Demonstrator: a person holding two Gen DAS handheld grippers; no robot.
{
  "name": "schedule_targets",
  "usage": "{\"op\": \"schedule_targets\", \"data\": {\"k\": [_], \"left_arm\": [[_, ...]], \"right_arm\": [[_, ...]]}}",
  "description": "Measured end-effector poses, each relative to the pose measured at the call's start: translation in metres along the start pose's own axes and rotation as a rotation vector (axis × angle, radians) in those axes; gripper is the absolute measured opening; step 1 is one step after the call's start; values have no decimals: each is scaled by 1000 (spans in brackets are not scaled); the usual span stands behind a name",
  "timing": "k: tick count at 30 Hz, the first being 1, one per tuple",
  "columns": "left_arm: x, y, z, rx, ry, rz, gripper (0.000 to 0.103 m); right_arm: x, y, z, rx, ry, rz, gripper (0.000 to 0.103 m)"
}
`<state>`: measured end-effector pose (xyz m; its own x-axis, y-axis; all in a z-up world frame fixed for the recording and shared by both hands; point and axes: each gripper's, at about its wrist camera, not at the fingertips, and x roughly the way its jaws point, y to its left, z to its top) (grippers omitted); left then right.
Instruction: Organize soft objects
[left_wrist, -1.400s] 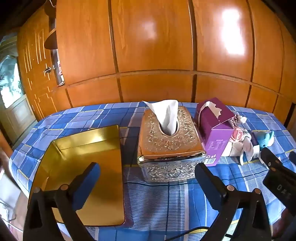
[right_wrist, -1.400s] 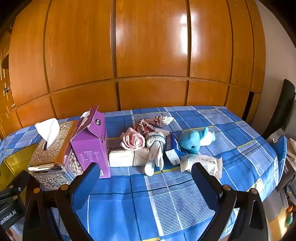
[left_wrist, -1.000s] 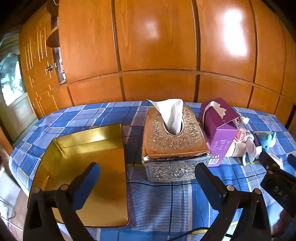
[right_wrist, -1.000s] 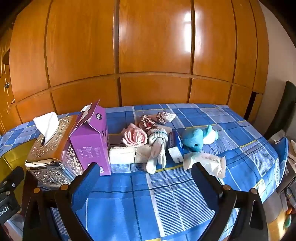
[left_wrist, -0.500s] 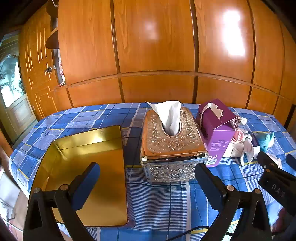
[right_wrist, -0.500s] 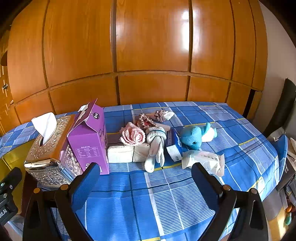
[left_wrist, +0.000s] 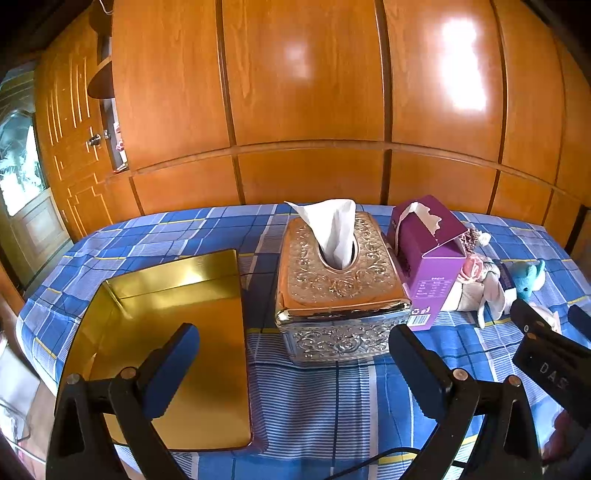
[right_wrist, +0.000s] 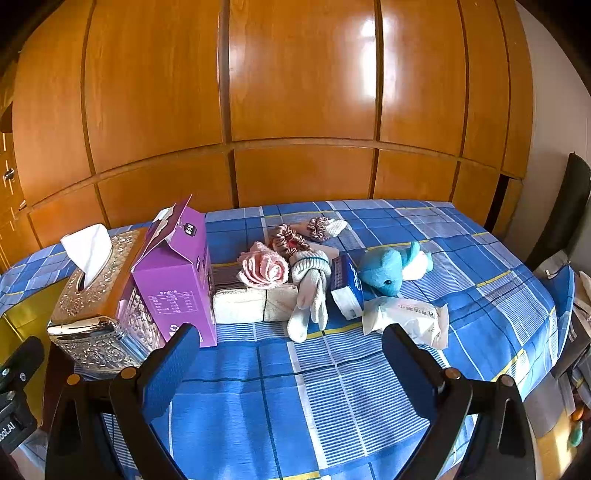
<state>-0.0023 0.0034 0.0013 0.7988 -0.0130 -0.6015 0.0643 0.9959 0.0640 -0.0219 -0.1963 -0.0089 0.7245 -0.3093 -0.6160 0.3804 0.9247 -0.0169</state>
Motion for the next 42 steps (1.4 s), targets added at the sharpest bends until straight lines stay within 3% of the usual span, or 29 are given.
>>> {"op": "schedule_targets", "data": {"k": [31, 42], "left_arm": [[-8, 0, 2, 5, -20, -17, 103], [-10, -18, 12, 77, -37, -54, 103]], "right_arm": [[0, 0, 0, -6, 4, 3, 101], [7, -34, 7, 23, 18, -31, 101]]}}
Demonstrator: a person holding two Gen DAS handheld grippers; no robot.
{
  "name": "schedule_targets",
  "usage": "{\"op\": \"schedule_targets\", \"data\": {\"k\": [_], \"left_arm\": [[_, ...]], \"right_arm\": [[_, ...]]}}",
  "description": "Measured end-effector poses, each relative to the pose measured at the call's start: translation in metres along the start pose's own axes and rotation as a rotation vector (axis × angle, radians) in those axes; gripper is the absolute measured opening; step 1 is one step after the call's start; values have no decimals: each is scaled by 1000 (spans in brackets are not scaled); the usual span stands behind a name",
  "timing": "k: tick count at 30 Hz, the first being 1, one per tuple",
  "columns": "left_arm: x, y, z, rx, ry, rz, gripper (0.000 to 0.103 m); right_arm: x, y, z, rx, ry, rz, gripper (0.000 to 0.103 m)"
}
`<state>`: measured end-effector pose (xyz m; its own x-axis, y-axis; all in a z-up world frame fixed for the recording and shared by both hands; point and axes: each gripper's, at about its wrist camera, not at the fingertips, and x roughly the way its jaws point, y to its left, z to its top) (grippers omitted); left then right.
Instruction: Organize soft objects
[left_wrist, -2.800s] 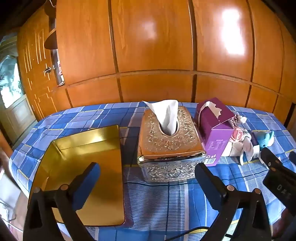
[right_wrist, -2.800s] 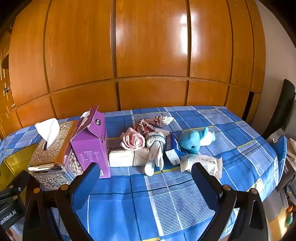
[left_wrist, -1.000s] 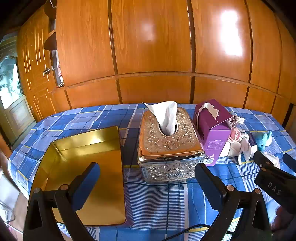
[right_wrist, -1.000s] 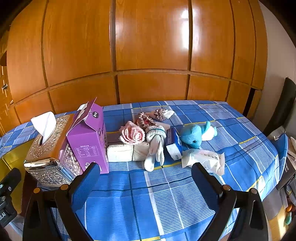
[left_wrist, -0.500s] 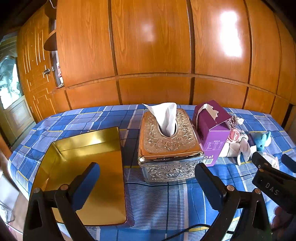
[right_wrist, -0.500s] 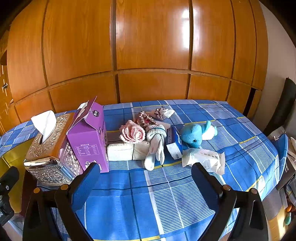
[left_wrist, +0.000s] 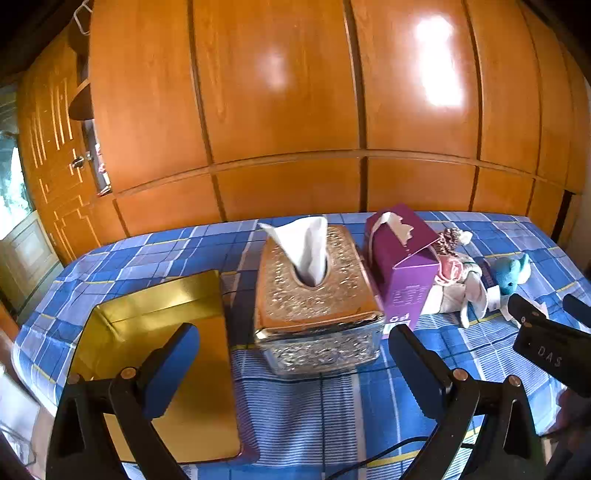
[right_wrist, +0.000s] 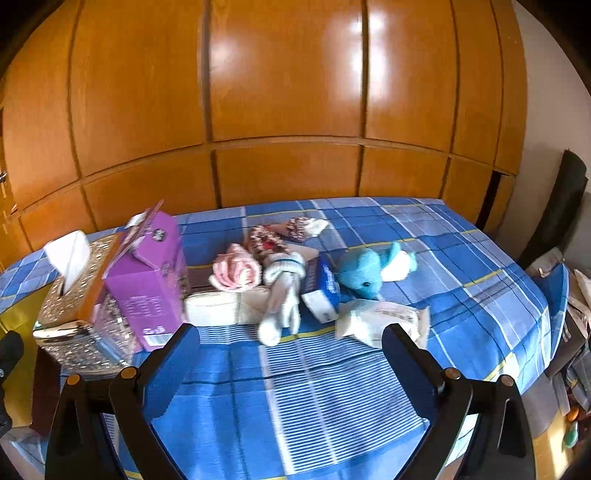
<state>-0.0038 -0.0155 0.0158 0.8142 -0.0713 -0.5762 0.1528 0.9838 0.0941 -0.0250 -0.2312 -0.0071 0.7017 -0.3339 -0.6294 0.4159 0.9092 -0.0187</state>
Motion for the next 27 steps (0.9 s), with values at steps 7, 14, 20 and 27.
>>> {"op": "schedule_targets", "data": {"k": [7, 14, 20, 27], "left_arm": [[4, -25, 11, 89, -18, -45, 103], [20, -51, 23, 148, 46, -204, 103], [31, -65, 46, 180, 96, -351, 102], [51, -69, 80, 211, 134, -443, 88]], "right_arm": [[6, -30, 6, 47, 9, -39, 101], [19, -56, 11, 64, 60, -42, 101], [29, -79, 2, 92, 105, -51, 101], [40, -89, -6, 134, 150, -32, 101]]}}
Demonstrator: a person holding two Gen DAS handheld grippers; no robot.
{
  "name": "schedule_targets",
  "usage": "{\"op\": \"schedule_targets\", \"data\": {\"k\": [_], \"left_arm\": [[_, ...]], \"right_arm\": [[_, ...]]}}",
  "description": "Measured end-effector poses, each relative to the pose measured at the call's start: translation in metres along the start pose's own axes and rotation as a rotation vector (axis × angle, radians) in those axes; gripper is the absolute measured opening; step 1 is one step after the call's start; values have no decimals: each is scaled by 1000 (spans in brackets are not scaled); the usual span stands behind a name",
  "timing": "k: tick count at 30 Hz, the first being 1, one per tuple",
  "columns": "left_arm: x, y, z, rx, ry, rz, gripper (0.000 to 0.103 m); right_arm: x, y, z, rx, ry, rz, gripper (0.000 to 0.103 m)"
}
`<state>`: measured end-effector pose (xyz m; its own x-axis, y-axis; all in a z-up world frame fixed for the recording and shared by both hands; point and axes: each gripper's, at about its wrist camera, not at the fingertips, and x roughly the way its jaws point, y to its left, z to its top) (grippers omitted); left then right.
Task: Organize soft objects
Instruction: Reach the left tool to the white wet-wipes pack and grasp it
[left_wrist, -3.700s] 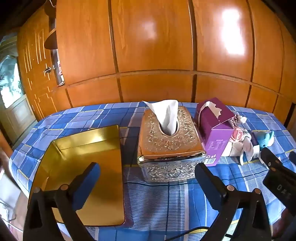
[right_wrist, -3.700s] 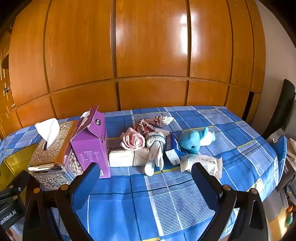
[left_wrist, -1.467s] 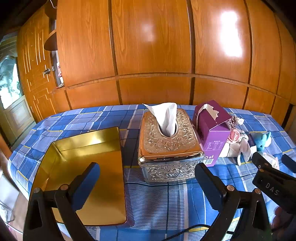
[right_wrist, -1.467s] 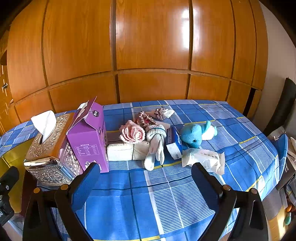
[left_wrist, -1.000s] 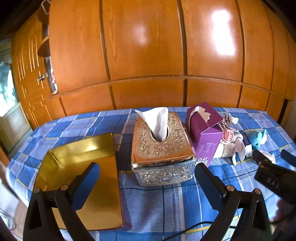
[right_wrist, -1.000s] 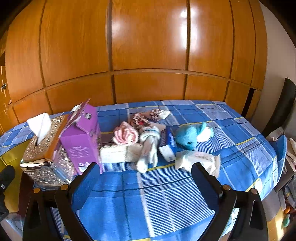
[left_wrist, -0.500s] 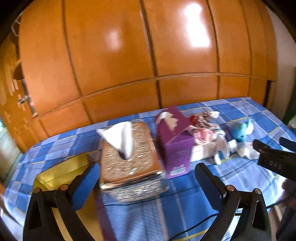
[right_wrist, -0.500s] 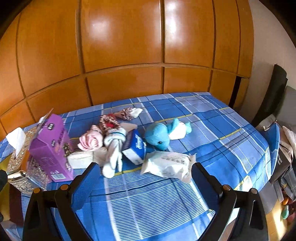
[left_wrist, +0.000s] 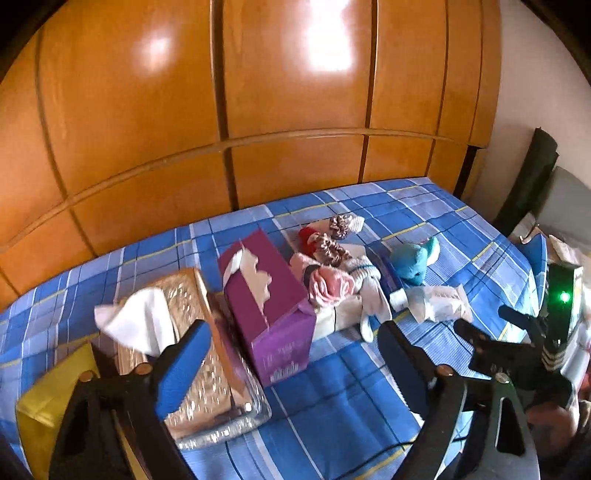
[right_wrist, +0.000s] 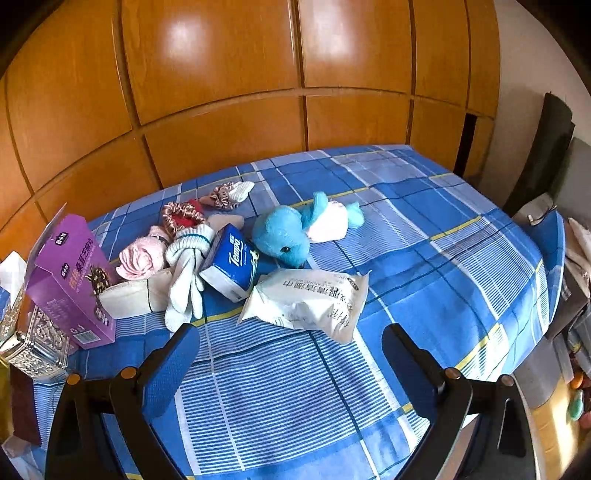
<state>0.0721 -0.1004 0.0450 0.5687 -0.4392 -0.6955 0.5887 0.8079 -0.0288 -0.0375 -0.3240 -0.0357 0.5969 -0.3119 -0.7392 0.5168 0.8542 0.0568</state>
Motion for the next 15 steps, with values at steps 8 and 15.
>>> {"op": "schedule_targets", "data": {"k": [8, 15], "left_arm": [[29, -48, 32, 54, 32, -109, 80], [101, -99, 49, 106, 181, -98, 51]], "right_arm": [[8, -17, 1, 57, 18, -18, 101], [4, -43, 9, 112, -4, -60, 101]]}}
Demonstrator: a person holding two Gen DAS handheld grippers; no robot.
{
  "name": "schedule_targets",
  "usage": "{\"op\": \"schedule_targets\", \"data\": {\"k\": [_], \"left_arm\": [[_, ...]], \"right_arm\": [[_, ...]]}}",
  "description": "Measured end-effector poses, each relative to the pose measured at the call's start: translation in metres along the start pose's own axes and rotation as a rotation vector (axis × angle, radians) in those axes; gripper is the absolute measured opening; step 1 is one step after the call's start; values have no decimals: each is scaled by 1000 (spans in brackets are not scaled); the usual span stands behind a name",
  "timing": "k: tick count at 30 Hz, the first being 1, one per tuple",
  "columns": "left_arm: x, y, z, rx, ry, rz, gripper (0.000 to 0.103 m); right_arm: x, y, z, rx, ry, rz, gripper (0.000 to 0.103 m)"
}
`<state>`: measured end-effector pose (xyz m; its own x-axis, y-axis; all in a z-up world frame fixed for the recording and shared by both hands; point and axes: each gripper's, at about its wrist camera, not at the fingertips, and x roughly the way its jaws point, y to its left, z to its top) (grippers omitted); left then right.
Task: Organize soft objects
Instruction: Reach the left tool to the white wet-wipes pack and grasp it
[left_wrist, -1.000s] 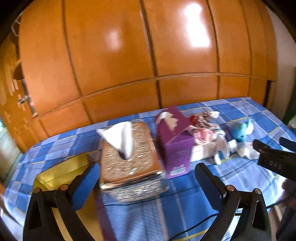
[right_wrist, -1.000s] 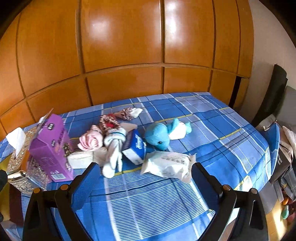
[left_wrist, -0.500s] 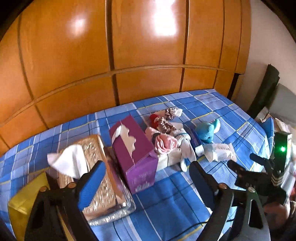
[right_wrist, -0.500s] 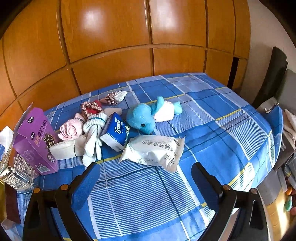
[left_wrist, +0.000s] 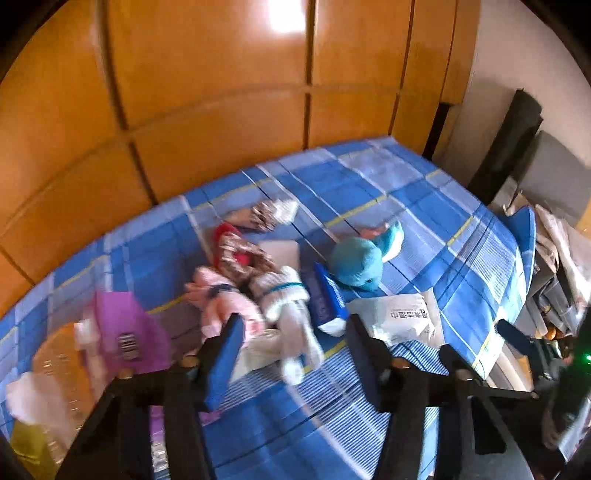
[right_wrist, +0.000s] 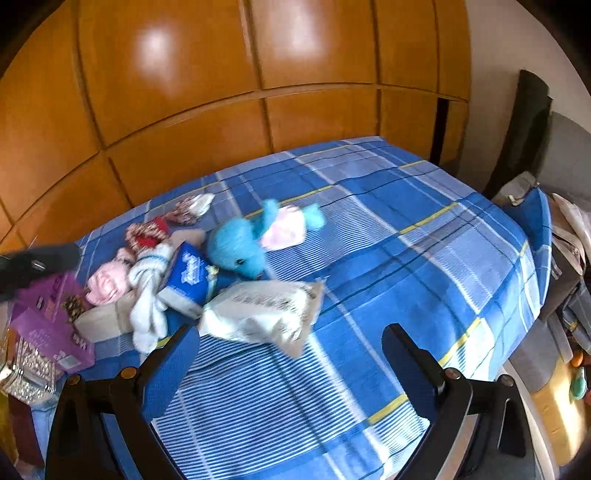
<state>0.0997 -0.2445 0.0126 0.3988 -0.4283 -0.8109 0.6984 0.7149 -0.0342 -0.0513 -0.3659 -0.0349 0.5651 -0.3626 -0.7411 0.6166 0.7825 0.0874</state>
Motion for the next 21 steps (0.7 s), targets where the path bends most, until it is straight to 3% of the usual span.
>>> {"op": "schedule_targets", "data": {"k": [2, 6, 7, 10, 11, 13, 15, 18, 21], "left_arm": [[15, -14, 1, 27, 25, -19, 50], [46, -44, -3, 99, 86, -54, 31], [50, -53, -4, 121, 90, -71, 31], [51, -88, -15, 303, 36, -146, 31], [52, -98, -19, 377, 19, -154, 32], [61, -116, -29, 524, 19, -147, 44], [75, -124, -34, 603, 29, -130, 59], [95, -129, -36, 677, 32, -94, 60], [113, -128, -29, 661, 39, -94, 60]], "right_arm": [[3, -13, 4, 35, 7, -23, 101], [8, -41, 9, 115, 18, -67, 100], [9, -45, 10, 129, 23, -76, 100], [13, -64, 12, 192, 37, -86, 100], [14, -72, 13, 217, 41, -87, 100], [15, -80, 14, 243, 44, -96, 100], [17, -92, 14, 273, 49, -108, 100], [20, -102, 14, 305, 58, -124, 100], [26, -106, 11, 319, 83, -117, 100]]}}
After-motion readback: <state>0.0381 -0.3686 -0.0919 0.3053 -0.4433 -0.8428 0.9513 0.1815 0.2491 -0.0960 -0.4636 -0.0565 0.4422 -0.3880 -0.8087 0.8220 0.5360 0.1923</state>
